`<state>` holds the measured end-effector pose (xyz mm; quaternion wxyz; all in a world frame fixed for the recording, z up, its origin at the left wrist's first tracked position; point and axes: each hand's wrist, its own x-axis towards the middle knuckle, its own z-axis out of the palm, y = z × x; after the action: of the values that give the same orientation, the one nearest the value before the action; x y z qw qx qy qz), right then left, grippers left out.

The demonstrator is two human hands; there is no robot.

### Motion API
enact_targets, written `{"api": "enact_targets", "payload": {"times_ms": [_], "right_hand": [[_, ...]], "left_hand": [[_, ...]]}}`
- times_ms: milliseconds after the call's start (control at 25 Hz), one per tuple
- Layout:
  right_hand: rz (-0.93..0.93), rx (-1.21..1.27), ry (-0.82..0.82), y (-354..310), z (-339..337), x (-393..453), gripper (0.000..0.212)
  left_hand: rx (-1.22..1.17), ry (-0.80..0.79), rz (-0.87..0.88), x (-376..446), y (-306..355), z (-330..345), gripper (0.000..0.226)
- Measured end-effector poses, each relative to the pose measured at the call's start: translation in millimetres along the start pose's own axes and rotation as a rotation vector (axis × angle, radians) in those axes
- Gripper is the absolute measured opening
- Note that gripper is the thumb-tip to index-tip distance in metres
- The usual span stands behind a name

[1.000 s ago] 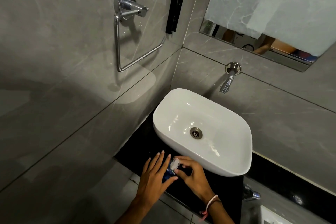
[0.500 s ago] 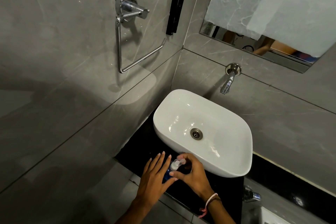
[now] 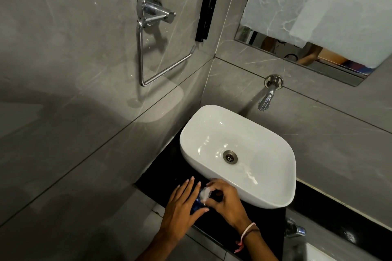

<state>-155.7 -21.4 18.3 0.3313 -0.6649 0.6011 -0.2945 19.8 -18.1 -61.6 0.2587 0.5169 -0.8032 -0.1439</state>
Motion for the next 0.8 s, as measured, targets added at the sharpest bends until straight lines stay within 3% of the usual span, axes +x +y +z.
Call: {"api": "enact_targets", "payload": {"times_ms": [40, 160, 280, 360, 480, 640, 800], "right_hand": [[0.006, -0.022, 0.009, -0.7, -0.2, 1.0, 0.029], [0.014, -0.087, -0.072, -1.4, -2.7, 3.2, 0.049], [-0.001, -0.14, -0.11, -2.4, -3.1, 8.9, 0.026], [0.034, -0.17, -0.036, -6.2, -0.8, 9.7, 0.033], [-0.018, -0.154, -0.082, -3.7, -1.1, 7.7, 0.045], [-0.011, -0.116, -0.09, -2.6, -3.2, 14.0, 0.024], [0.028, -0.084, -0.028, 0.1, 2.7, 10.3, 0.036]], "left_hand": [[0.0, 0.003, 0.003, -0.2, -0.3, 0.0, 0.078], [-0.007, 0.008, 0.018, -0.1, -0.9, 0.8, 0.077], [0.002, 0.013, 0.019, 1.5, -1.2, 2.4, 0.077], [0.02, 0.007, 0.031, 0.8, -3.0, 2.7, 0.076], [0.041, 0.009, 0.048, 0.9, -4.5, 3.4, 0.074], [0.059, 0.025, 0.038, 2.4, -1.6, 2.7, 0.075], [0.064, 0.028, 0.045, 1.7, -1.6, -0.9, 0.075]]}}
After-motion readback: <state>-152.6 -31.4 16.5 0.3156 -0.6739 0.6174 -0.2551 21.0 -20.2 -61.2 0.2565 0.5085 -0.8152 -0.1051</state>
